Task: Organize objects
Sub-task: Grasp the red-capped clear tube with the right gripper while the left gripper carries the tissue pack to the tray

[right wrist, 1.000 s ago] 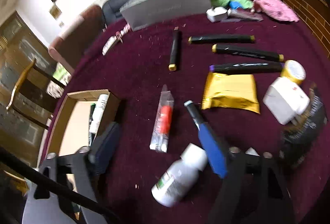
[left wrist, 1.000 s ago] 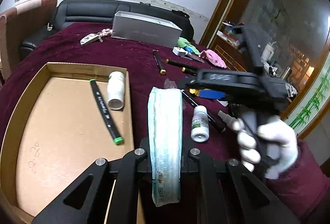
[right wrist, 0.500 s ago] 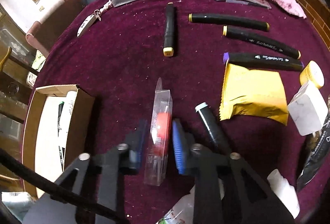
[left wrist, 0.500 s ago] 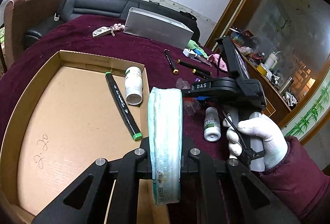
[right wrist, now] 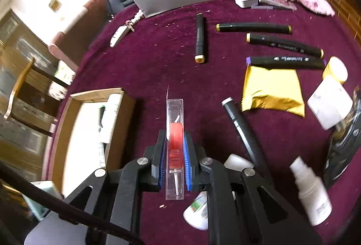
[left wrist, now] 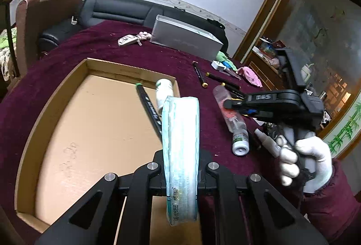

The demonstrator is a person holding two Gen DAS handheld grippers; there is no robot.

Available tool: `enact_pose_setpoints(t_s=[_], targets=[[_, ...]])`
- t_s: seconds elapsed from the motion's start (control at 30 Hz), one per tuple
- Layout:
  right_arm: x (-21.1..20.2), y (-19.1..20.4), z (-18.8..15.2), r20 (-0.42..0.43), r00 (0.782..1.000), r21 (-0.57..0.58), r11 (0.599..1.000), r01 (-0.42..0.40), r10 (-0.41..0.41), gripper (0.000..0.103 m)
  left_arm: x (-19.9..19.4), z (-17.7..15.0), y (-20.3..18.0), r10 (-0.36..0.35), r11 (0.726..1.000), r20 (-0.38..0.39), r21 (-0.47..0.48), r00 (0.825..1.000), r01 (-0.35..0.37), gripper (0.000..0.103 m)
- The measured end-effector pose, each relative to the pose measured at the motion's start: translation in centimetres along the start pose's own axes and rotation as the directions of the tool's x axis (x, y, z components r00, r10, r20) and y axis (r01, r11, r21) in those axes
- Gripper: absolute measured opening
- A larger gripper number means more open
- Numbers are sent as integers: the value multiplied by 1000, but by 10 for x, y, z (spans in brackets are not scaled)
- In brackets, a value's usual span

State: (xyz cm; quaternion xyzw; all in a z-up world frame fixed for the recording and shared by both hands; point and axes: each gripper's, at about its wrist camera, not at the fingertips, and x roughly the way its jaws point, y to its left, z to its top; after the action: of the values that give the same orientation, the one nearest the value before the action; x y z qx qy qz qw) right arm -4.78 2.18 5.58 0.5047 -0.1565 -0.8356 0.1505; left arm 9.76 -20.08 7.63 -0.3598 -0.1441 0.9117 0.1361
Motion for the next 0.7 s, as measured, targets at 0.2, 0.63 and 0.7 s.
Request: enact_pose_setpoints(t_s=[0.2,0.63,0.7], targets=[[-14,25,-1,-2,993,3,993,-121,121,11,-3,21,22,89,996,16,12,996,-89,9],[56,116,-3,-136,969,-46,975,-216,208,12,63,71,78,168,986,-110,-1,980,-169,9],[70,124,-2,-152,969,-50,978,-205,195,12,72,74,88,182,983,-129,-18,975,-185,9]])
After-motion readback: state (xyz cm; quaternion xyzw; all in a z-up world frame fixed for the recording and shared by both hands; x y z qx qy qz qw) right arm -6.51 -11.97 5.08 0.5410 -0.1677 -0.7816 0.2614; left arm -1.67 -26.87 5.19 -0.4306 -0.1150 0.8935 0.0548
